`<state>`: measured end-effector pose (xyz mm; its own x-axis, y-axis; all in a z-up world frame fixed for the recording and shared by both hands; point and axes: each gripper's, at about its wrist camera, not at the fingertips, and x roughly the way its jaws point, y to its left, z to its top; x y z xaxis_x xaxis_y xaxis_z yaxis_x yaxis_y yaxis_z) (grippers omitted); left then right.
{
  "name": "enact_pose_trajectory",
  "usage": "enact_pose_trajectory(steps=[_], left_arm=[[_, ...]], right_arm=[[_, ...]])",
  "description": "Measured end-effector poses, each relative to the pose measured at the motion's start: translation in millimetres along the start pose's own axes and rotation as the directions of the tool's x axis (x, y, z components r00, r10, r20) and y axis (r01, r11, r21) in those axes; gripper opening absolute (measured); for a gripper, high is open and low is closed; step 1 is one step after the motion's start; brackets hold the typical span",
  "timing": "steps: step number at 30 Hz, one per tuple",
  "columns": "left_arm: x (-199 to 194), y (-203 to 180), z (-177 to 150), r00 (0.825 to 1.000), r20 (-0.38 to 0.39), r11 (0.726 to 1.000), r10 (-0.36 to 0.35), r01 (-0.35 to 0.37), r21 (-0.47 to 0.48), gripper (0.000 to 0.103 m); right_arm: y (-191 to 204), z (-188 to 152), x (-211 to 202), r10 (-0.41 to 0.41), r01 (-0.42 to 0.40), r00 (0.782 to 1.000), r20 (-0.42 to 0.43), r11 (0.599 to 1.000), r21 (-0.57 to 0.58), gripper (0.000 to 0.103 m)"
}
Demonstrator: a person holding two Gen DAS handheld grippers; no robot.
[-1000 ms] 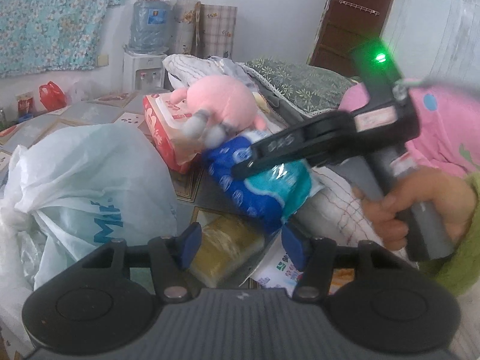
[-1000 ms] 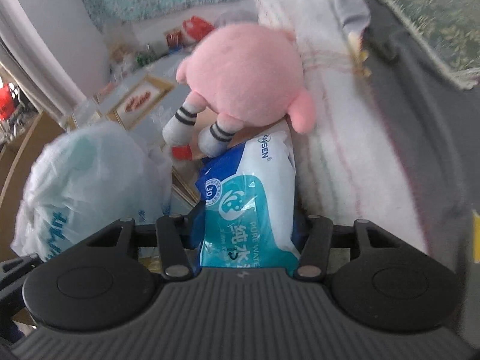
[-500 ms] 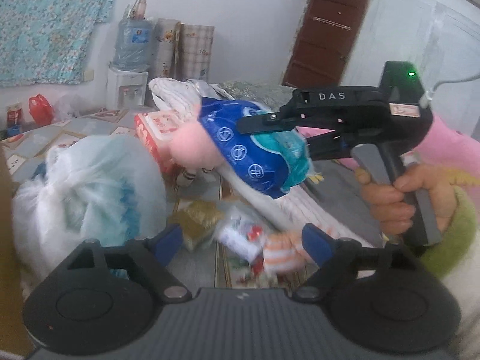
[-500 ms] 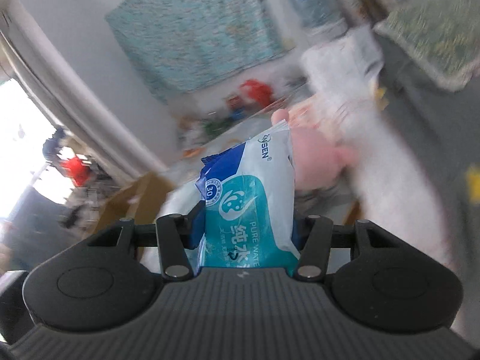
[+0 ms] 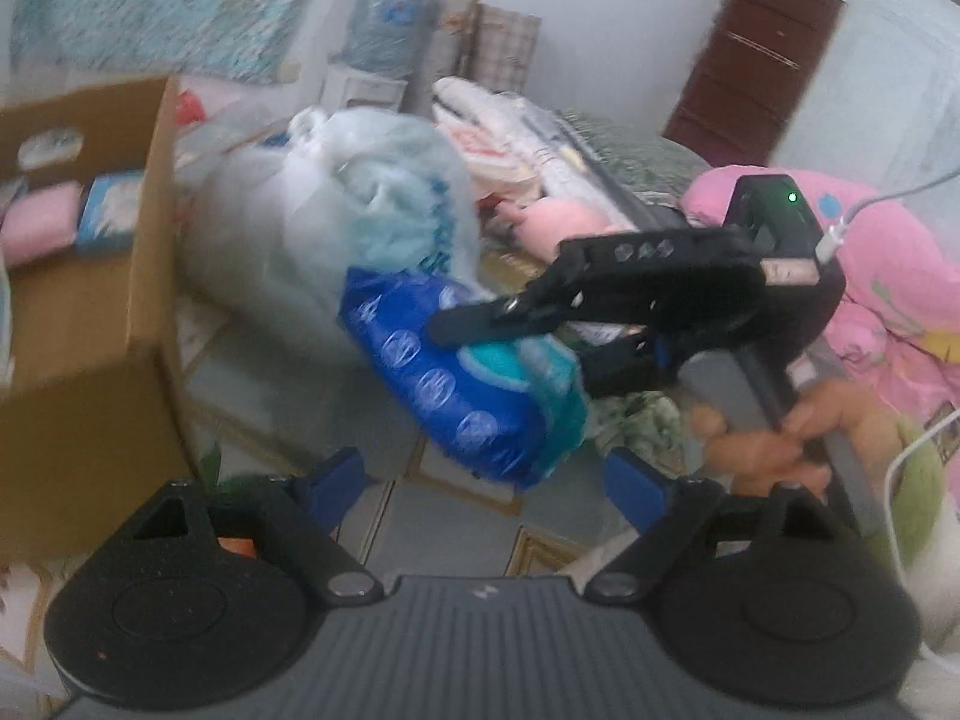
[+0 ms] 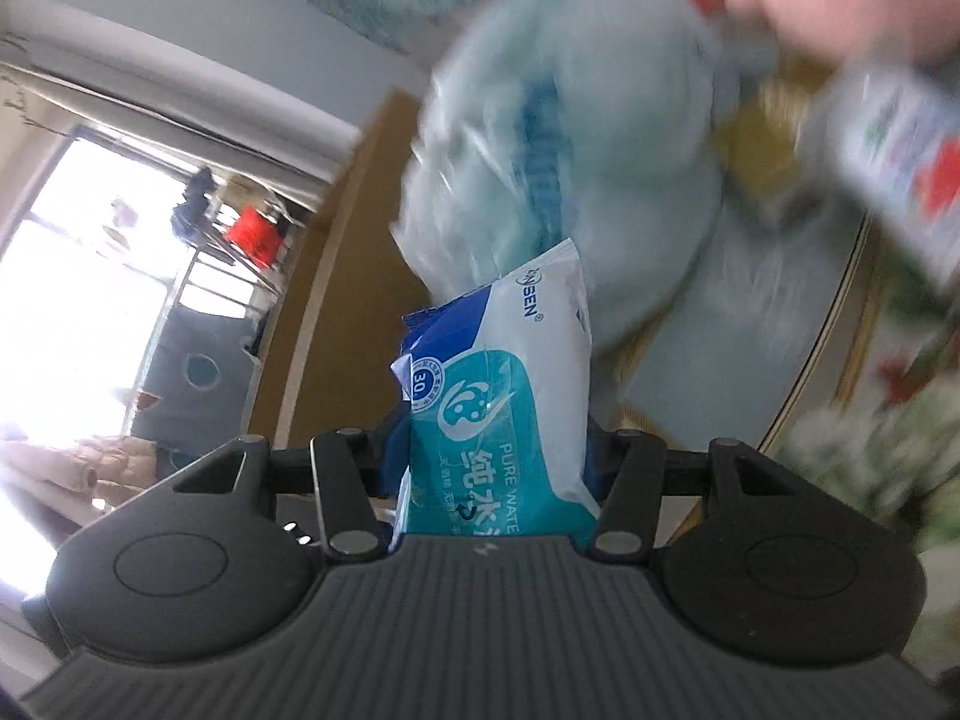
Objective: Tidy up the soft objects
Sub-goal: 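Lift the wet-wipes pack off the pile with the right tool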
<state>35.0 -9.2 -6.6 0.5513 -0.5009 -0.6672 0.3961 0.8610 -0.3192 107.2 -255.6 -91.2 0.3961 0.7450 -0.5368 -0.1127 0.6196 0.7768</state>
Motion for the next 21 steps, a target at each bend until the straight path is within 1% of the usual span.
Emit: enact_pose_trajectory(steps=[3, 7, 11, 13, 15, 16, 17, 18, 19, 21], left_arm=[[10, 8, -1, 1.000, -0.010, 1.000, 0.008, -0.008, -0.025, 0.087], [21, 16, 3, 0.999, -0.027, 0.999, 0.034, -0.035, -0.034, 0.085], [31, 20, 2, 0.999, -0.035, 0.998, 0.020, -0.022, -0.061, 0.082], [37, 23, 4, 0.999, -0.045, 0.996, 0.007, -0.011, -0.084, 0.079], [41, 26, 4, 0.998, -0.058, 0.994, 0.000, -0.006, -0.105, 0.076], [43, 29, 3, 0.998, -0.062, 0.994, -0.002, -0.005, -0.113, 0.075], [44, 30, 3, 0.998, -0.066, 0.993, -0.003, -0.005, -0.120, 0.074], [46, 32, 3, 0.998, -0.070, 0.992, -0.005, -0.004, -0.125, 0.074], [48, 33, 3, 0.997, -0.075, 0.991, -0.006, -0.004, -0.132, 0.074], [50, 36, 3, 0.996, -0.084, 0.989, -0.015, 0.003, -0.149, 0.074]], right_arm=[[4, -13, 15, -0.062, 0.062, 0.998, -0.001, 0.998, -0.023, 0.055], [1, -20, 14, -0.029, 0.029, 1.000, -0.002, 0.999, 0.015, 0.058], [-2, -12, -7, -0.018, 0.018, 0.998, 0.066, 1.000, 0.007, 0.058], [-3, -11, -12, -0.017, 0.017, 0.997, 0.076, 1.000, 0.005, 0.056], [-5, -12, -14, -0.018, 0.018, 0.997, 0.071, 1.000, 0.002, 0.049], [-8, -13, -14, -0.020, 0.020, 0.998, 0.063, 1.000, 0.003, 0.048], [-10, -12, -11, -0.023, 0.022, 0.998, 0.054, 1.000, 0.005, 0.046], [-12, -12, -7, -0.031, 0.030, 0.999, 0.042, 1.000, 0.005, 0.041], [-17, -12, -7, -0.035, 0.035, 0.999, 0.036, 0.999, 0.007, 0.039], [-23, -12, -7, -0.016, 0.015, 0.999, 0.035, 0.999, 0.036, 0.038]])
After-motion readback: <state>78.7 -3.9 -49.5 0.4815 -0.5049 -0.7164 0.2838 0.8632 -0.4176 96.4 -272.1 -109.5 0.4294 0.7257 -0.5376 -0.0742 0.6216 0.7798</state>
